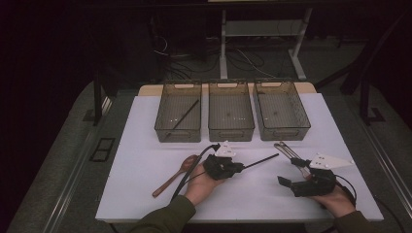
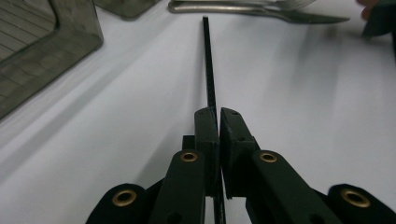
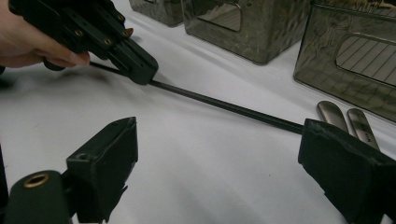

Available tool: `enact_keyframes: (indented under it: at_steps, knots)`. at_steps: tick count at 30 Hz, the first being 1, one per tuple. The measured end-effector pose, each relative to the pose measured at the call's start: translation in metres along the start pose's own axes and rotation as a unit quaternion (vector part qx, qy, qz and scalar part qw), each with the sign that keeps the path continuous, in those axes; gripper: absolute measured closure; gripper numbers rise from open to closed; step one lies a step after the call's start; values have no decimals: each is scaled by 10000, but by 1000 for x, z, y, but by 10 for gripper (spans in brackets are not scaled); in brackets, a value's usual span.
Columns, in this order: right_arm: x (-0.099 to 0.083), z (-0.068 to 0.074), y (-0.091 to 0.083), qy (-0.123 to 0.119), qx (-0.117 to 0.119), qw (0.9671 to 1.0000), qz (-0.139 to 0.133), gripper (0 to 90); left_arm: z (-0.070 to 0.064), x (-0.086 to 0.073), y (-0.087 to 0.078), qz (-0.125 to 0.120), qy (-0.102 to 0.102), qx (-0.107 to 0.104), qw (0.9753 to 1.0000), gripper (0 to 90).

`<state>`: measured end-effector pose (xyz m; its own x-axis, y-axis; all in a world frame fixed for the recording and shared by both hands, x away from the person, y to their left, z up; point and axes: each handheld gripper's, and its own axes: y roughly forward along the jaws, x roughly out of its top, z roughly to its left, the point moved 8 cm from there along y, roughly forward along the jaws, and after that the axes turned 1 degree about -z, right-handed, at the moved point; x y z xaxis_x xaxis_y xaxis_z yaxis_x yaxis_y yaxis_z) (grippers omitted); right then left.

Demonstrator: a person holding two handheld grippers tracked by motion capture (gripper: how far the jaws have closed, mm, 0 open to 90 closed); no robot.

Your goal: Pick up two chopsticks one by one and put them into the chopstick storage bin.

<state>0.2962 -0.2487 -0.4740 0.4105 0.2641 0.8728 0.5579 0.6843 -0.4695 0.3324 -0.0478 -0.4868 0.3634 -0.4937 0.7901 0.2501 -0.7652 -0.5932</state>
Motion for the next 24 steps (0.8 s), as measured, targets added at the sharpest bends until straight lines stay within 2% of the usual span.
enact_keyframes:
  at_steps: [13, 24]
  knots:
    - [0, 0, 0, -3, 2, 10000, -9, 111, 5, 18, -36, -369, -56, -124, 9992, 857]
    - [0, 0, 0, 0, 7, 10000, -12, 111, 16, 25, -65, -691, -44, -27, 9976, 856]
